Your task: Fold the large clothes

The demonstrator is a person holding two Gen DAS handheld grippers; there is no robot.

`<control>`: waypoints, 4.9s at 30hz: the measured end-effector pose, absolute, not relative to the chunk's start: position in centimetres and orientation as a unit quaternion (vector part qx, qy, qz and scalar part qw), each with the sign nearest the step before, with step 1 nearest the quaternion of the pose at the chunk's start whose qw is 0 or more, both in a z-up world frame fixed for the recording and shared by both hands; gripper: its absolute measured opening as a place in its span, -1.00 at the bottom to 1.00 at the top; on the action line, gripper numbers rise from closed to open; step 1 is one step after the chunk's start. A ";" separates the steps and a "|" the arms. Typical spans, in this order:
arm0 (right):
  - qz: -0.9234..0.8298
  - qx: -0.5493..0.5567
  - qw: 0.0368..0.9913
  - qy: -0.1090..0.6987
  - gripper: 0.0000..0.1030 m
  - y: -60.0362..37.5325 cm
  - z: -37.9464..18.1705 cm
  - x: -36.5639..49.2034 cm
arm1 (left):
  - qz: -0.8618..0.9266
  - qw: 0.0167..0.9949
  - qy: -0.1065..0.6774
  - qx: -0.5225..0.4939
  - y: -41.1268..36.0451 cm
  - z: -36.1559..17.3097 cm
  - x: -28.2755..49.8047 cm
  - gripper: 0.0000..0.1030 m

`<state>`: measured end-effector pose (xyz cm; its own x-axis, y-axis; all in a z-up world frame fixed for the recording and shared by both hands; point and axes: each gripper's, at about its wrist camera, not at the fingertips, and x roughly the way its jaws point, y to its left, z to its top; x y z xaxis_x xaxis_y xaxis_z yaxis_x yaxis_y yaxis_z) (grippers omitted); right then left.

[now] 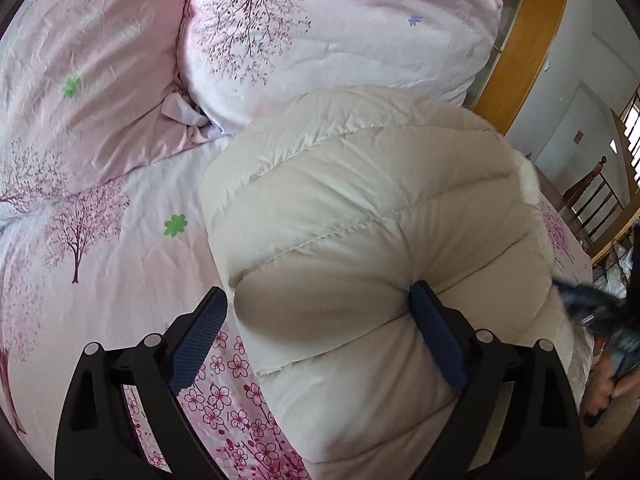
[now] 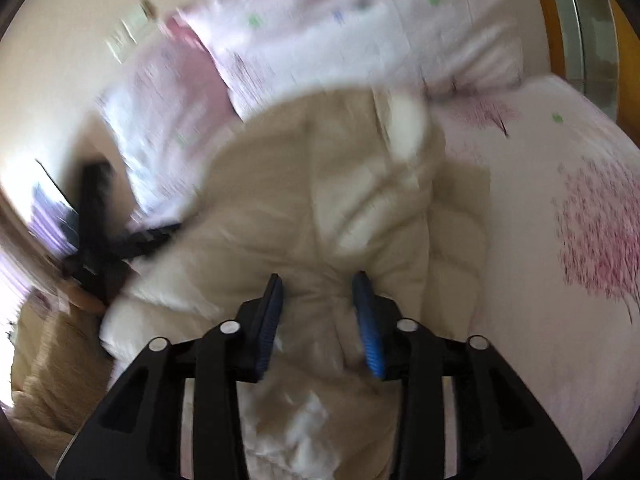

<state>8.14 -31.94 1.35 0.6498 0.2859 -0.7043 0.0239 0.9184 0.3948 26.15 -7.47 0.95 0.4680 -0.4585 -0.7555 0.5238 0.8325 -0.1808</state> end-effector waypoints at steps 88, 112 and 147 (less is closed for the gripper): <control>0.346 0.367 0.721 0.475 -0.48 -20.8 -5.1 30.6 | -0.308 0.785 0.436 -0.315 12.0 -2.0 29.9 -0.01; 0.188 0.081 0.925 0.321 -0.46 -17.8 2.3 14.0 | -0.226 0.922 0.298 -0.103 10.1 5.7 18.7 0.30; 0.039 0.304 0.852 0.425 -0.79 -22.8 -3.5 31.3 | -0.272 0.887 0.372 0.022 2.1 1.1 18.3 0.42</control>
<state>31.31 -22.78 -3.51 0.6363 0.3250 -0.6996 0.1913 0.8121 0.5513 18.26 2.09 1.06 0.5754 -0.4659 -0.6723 0.4990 0.8512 -0.1628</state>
